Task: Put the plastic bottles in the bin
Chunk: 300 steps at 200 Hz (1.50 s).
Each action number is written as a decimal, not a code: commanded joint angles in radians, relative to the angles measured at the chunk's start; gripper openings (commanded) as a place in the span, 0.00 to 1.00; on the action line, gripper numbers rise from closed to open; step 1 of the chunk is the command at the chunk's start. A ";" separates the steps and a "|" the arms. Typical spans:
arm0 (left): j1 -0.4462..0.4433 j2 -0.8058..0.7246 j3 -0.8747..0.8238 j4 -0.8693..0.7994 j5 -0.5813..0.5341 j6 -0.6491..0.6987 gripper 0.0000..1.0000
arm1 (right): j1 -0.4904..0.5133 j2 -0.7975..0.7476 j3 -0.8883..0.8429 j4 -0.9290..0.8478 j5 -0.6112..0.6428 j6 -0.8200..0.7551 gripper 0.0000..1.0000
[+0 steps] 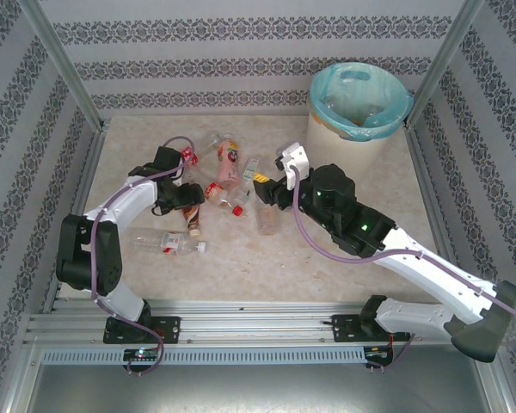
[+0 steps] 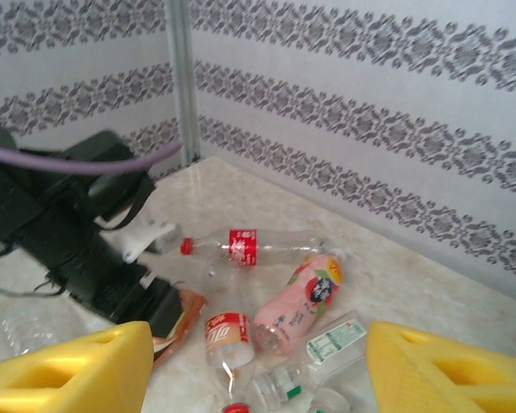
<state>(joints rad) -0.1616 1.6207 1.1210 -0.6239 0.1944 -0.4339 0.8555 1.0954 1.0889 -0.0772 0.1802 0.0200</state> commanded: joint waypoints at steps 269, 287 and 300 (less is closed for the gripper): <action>0.013 -0.106 -0.091 0.072 -0.107 0.099 0.46 | -0.012 0.063 -0.012 0.068 0.019 0.063 0.69; 0.013 -0.211 -0.118 0.114 -0.121 0.110 0.46 | -0.011 0.050 -0.012 0.068 0.025 0.055 0.69; 0.013 -0.307 -0.159 0.179 -0.126 0.126 0.45 | -0.013 0.041 -0.014 0.072 0.030 0.051 0.69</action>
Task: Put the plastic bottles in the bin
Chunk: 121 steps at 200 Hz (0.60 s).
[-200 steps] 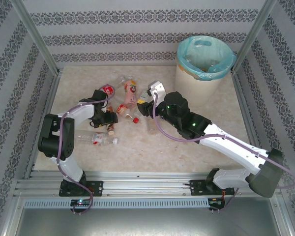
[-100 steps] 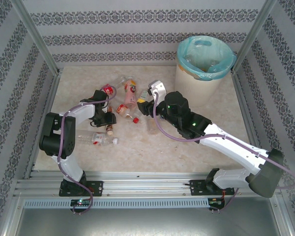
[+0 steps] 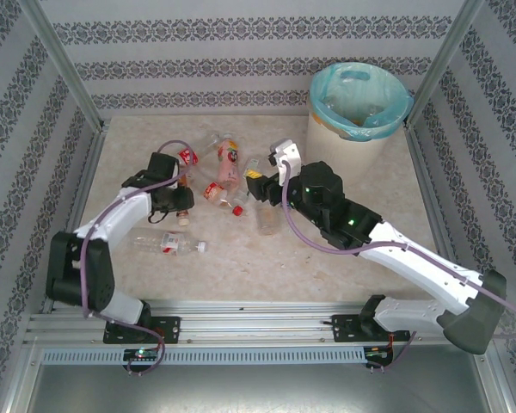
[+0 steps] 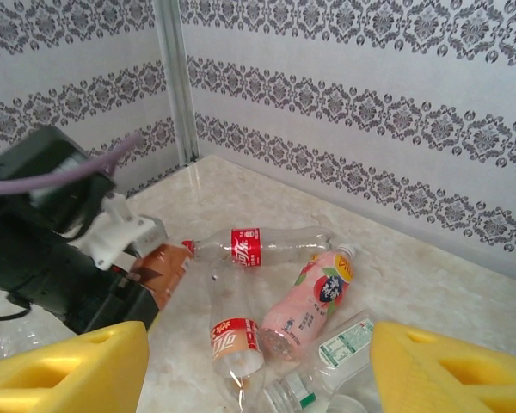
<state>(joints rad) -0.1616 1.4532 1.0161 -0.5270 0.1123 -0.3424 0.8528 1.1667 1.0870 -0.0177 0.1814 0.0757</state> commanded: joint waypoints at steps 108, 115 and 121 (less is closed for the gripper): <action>-0.091 -0.614 -0.232 0.578 0.338 0.290 0.29 | -0.009 -0.065 -0.052 0.204 -0.257 -0.048 0.69; -0.095 -0.627 -0.245 0.616 0.376 0.302 0.29 | -0.009 -0.068 -0.057 0.224 -0.289 -0.055 0.69; -0.101 -0.635 -0.253 0.647 0.424 0.318 0.29 | -0.007 -0.072 -0.061 0.243 -0.324 -0.064 0.70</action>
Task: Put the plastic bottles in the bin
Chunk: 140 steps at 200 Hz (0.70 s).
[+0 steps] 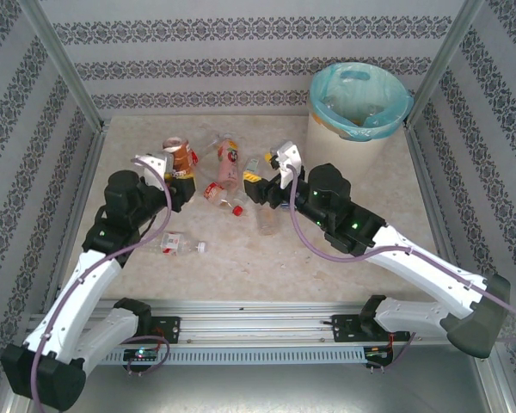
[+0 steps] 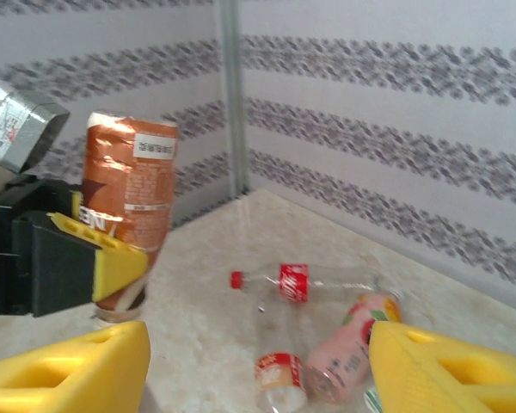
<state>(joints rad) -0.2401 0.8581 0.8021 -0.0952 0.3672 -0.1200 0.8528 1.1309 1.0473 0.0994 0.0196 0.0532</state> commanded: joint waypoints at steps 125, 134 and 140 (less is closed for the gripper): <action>-0.282 0.030 0.114 0.215 0.290 0.320 0.25 | 0.064 0.024 0.019 0.239 -0.392 -0.115 0.82; -0.289 0.032 0.117 0.216 0.289 0.325 0.25 | 0.066 0.024 0.020 0.244 -0.379 -0.107 0.83; -0.293 0.034 0.119 0.217 0.291 0.328 0.25 | 0.066 0.026 0.020 0.249 -0.372 -0.100 0.83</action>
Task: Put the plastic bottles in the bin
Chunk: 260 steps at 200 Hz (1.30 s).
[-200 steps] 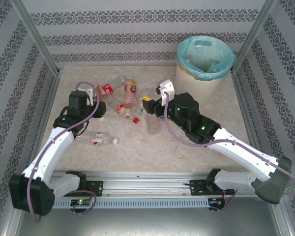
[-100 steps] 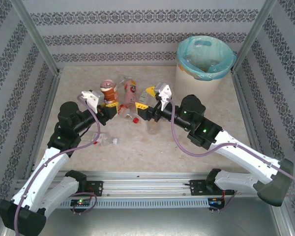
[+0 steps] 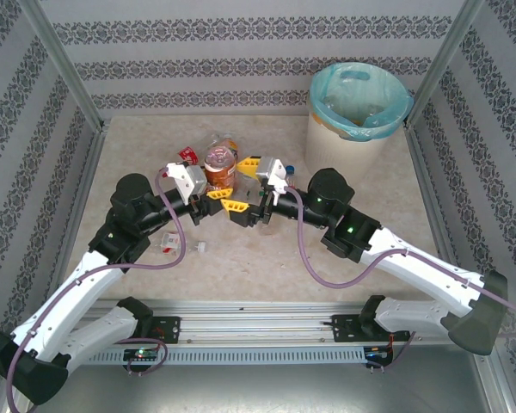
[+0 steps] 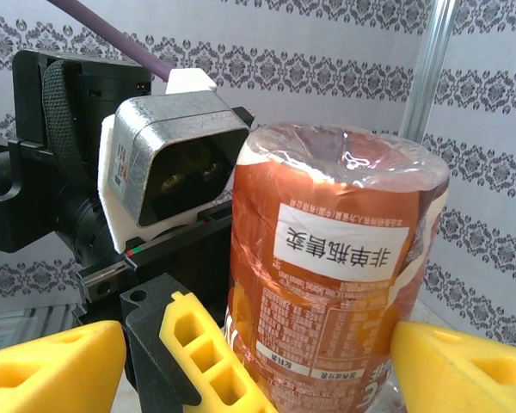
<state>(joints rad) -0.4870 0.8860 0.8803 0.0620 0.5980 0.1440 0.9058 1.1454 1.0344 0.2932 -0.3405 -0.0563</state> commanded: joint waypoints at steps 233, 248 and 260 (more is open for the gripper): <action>-0.107 -0.032 -0.084 0.392 -0.206 -0.022 0.87 | 0.018 -0.063 0.021 0.040 0.272 0.003 0.51; -0.107 -0.042 -0.088 0.392 -0.245 -0.027 0.88 | 0.015 -0.074 0.043 -0.003 0.343 -0.068 0.50; -0.107 -0.049 -0.089 0.382 -0.272 -0.029 0.88 | 0.000 -0.077 0.082 -0.064 0.402 -0.118 0.50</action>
<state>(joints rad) -0.5835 0.8654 0.7982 0.3508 0.4118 0.1448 0.9203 1.0950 1.0439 0.3038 -0.0772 -0.0605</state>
